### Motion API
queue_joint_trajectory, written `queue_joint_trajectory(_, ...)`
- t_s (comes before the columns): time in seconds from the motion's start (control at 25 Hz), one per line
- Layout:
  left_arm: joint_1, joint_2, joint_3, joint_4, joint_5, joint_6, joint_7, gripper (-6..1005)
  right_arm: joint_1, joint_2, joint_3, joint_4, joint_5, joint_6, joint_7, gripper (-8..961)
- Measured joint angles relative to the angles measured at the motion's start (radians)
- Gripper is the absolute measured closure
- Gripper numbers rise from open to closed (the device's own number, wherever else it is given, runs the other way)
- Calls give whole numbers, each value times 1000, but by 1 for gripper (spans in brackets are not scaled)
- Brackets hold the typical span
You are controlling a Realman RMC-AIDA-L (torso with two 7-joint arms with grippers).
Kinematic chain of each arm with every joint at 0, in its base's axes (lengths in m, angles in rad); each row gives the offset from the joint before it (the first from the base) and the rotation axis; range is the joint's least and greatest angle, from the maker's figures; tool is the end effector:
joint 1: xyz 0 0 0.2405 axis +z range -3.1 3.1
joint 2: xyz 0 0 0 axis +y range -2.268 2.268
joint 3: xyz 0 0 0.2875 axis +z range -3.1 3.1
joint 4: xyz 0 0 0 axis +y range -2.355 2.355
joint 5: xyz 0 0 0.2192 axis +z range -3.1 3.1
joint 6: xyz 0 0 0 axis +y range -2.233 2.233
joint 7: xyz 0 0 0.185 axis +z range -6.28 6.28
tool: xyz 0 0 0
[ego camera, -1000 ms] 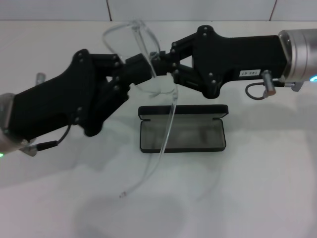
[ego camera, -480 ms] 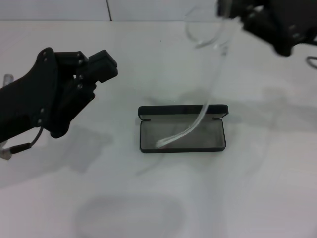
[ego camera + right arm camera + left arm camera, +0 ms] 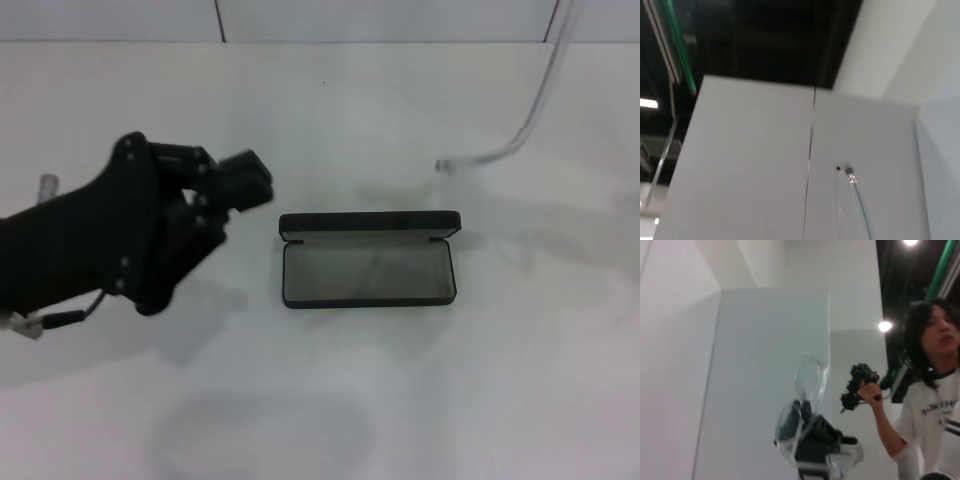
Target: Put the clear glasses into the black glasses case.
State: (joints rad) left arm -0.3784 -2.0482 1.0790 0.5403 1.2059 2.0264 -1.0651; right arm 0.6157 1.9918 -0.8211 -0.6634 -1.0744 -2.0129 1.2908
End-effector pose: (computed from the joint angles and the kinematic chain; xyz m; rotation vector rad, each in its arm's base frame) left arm -0.2091 0.2774 -0.0023 -2.5324 -0.0592 -1.6759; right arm 0.1370 0.3532 0.0924 -2.3342 -0.2194 1.8220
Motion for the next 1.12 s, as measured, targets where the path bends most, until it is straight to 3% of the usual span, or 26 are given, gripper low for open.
queue_joint_trajectory(0.4,-77,-37,9,5,151,0,4,954,28,20,-6,83,95,37,-92,890)
queue_joint_trajectory(0.68,-126,-41,129,-2,48,1,46,954,104,21,-110,228,73,106,-213,889)
queue_joint_trajectory(0.76,-142,-41,137,-3,38,1,51,954,124,26,-192,236,72,139,-245,889)
queue_joint_trajectory(1.12,-148,-41,129,-38,-43,-5,64,955,139,30,-276,240,72,187,-259,889)
